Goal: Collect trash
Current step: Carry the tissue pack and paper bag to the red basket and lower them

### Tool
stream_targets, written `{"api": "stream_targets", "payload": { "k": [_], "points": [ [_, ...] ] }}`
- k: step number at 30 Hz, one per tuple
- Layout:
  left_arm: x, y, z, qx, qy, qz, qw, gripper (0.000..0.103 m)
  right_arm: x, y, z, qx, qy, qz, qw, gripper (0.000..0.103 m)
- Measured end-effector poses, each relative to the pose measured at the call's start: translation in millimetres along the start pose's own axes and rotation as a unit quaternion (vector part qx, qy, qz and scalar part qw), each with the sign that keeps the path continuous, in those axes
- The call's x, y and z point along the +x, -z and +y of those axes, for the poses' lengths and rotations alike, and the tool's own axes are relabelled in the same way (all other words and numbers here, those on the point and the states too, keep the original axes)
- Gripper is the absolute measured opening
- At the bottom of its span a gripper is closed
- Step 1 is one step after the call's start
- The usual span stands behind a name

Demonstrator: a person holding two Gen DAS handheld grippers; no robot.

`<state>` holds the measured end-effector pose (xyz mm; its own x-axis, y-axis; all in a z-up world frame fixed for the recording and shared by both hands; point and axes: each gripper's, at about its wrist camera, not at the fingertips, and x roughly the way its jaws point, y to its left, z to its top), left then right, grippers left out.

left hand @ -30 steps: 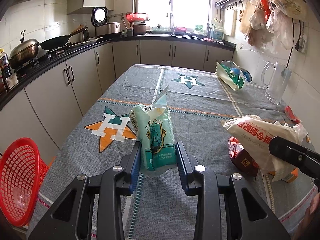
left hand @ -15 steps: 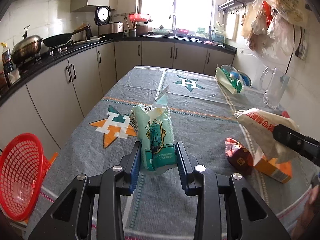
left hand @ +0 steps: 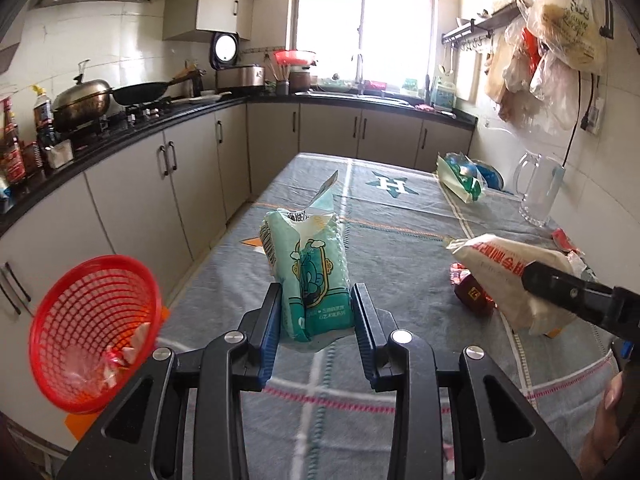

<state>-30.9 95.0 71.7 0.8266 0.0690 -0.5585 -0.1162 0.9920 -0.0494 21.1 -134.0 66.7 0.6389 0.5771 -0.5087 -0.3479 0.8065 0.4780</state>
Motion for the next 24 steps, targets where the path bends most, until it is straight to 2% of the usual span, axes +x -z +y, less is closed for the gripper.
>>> {"api": "stream_targets", "payload": {
  "k": [12, 24],
  "points": [
    [-32.0, 6.9, 53.4, -0.035, -0.025, -0.022, 0.9988, 0.033, 8.4, 17.0, 57.7, -0.050, -0.015, 0.023, 0.998, 0.052],
    [-41.6, 17.0, 130.7, -0.097, -0.069, -0.024, 0.9926, 0.034, 46.3, 32.7, 124.4, -0.100, -0.047, 0.068, 0.992, 0.052]
  ]
}}
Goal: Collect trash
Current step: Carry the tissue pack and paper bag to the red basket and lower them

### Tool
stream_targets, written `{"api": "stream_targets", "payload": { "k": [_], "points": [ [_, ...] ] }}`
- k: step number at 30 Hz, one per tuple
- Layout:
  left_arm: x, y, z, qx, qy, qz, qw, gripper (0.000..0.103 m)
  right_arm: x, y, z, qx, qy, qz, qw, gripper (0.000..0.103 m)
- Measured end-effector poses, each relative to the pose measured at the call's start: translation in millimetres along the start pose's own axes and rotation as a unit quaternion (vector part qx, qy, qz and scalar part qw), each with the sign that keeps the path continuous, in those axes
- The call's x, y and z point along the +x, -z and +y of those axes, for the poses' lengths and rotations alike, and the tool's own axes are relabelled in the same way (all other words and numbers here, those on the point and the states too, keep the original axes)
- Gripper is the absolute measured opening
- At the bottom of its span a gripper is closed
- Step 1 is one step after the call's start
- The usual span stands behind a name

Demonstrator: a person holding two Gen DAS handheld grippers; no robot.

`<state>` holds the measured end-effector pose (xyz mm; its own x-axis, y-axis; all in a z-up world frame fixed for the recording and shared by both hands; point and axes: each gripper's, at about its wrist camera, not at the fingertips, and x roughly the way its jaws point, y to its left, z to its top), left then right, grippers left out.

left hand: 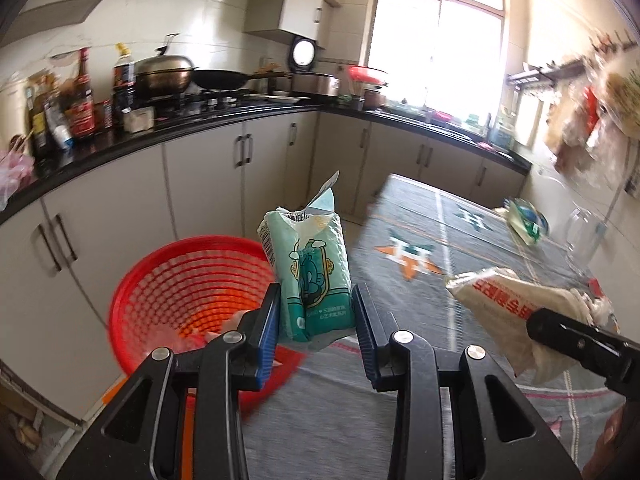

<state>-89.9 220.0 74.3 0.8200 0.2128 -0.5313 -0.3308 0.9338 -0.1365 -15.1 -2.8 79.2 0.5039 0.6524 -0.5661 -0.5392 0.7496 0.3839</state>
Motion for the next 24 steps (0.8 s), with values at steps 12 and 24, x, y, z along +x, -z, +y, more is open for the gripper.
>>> {"api": "stream_targets", "payload": {
  "k": [12, 24],
  "points": [
    [10.3, 2.1, 72.5, -0.059, -0.034, 0.008, 0.9976, 0.034, 46.0, -7.2, 44.9, -0.020, -0.024, 0.039, 0.999, 0.052],
    [28.7, 10.3, 123.9, -0.097, -0.043, 0.035, 0.9937, 0.034, 86.1, -19.8, 84.4, -0.036, -0.050, 0.068, 0.996, 0.052]
  ]
}}
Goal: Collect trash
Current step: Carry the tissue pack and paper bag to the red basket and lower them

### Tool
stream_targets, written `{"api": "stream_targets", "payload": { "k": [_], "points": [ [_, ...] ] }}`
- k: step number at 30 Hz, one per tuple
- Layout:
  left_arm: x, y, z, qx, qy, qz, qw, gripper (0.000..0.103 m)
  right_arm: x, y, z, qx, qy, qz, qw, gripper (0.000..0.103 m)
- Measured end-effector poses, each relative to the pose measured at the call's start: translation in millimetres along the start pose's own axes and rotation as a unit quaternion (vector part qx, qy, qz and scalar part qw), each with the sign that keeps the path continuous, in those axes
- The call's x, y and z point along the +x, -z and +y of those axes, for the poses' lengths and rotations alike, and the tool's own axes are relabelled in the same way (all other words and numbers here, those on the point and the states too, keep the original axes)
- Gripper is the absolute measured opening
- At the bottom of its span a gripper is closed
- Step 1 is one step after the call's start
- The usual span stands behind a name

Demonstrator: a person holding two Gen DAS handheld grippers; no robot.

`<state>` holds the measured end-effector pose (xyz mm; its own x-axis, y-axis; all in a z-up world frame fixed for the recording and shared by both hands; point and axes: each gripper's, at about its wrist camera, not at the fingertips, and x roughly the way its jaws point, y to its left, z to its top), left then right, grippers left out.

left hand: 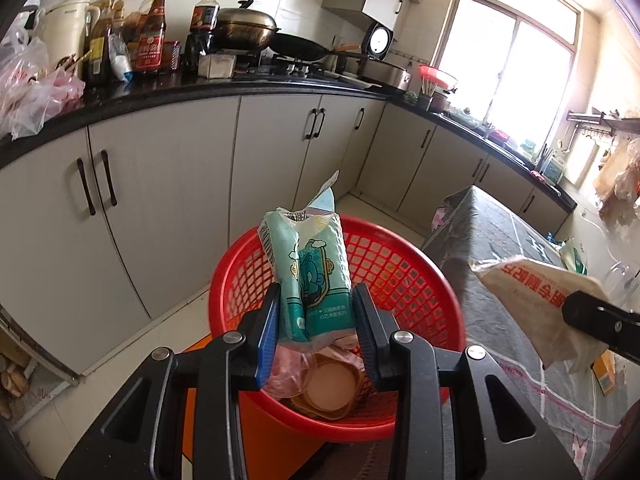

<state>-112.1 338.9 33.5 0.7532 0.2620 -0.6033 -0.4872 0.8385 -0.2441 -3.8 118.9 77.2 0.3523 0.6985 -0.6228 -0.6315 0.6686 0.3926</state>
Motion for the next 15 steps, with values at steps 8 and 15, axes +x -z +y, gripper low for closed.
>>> {"api": "stream_targets", "payload": {
  "k": [8, 15],
  "points": [
    [10.5, 3.5, 9.4, 0.003, -0.003, 0.013, 0.9999, 0.034, 34.6, -6.6, 7.2, 0.010, -0.014, 0.025, 1.000, 0.052],
    [16.0, 4.8, 11.3, 0.005, -0.004, 0.017, 0.9998, 0.034, 56.8, -12.1, 6.1, 0.015, -0.008, 0.036, 0.999, 0.052]
  ]
}}
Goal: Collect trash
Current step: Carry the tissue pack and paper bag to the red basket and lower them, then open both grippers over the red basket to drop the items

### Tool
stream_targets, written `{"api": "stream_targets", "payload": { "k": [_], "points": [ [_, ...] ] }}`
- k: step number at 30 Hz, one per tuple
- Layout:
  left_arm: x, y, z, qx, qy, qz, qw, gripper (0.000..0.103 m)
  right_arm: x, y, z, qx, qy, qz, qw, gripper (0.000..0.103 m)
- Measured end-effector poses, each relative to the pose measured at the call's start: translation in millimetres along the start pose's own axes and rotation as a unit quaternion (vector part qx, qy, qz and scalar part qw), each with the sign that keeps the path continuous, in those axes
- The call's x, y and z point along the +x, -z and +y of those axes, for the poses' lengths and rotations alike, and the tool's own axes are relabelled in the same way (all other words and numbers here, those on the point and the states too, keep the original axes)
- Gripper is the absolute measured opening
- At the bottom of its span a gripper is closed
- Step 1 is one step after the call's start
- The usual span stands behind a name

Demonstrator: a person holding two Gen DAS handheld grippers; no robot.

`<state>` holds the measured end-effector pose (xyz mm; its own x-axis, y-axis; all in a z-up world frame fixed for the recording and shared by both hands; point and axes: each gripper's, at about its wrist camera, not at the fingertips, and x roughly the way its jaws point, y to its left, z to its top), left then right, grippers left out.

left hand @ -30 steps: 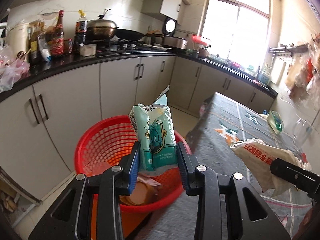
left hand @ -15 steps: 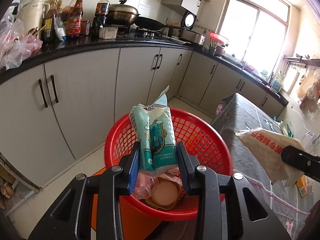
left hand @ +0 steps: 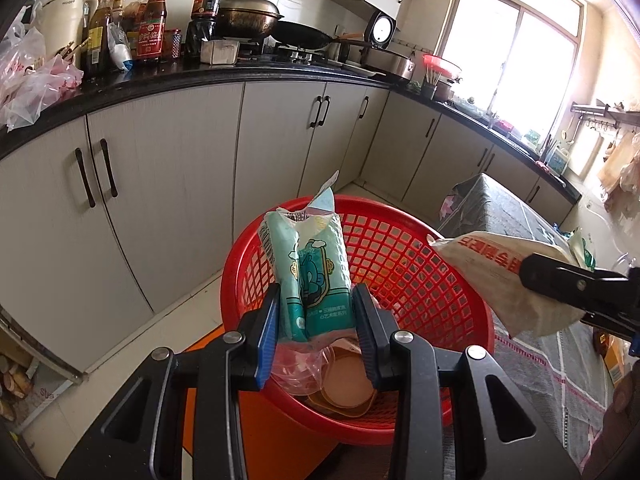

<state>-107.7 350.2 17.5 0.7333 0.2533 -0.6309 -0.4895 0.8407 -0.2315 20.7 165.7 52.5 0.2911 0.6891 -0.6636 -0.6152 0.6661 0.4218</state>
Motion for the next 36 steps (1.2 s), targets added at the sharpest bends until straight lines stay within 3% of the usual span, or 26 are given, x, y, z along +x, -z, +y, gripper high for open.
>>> {"api": "stream_targets", "payload": {
  "k": [14, 18, 36],
  "points": [
    [7.7, -1.3, -0.1, 0.008, 0.003, 0.002, 1.0000, 0.040, 26.9, -6.6, -3.2, 0.009, 0.000, 0.018, 1.000, 0.054],
    [8.6, -2.8, 2.0, 0.009, 0.005, 0.004, 0.9999, 0.046, 27.2, -8.0, -2.8, 0.013, -0.007, 0.018, 1.000, 0.060],
    [-12.6, -1.4, -20.0, 0.033, 0.012, -0.017, 0.9993, 0.057, -23.2, 2.2, -0.1, -0.010, 0.010, -0.022, 1.000, 0.062]
  ]
}}
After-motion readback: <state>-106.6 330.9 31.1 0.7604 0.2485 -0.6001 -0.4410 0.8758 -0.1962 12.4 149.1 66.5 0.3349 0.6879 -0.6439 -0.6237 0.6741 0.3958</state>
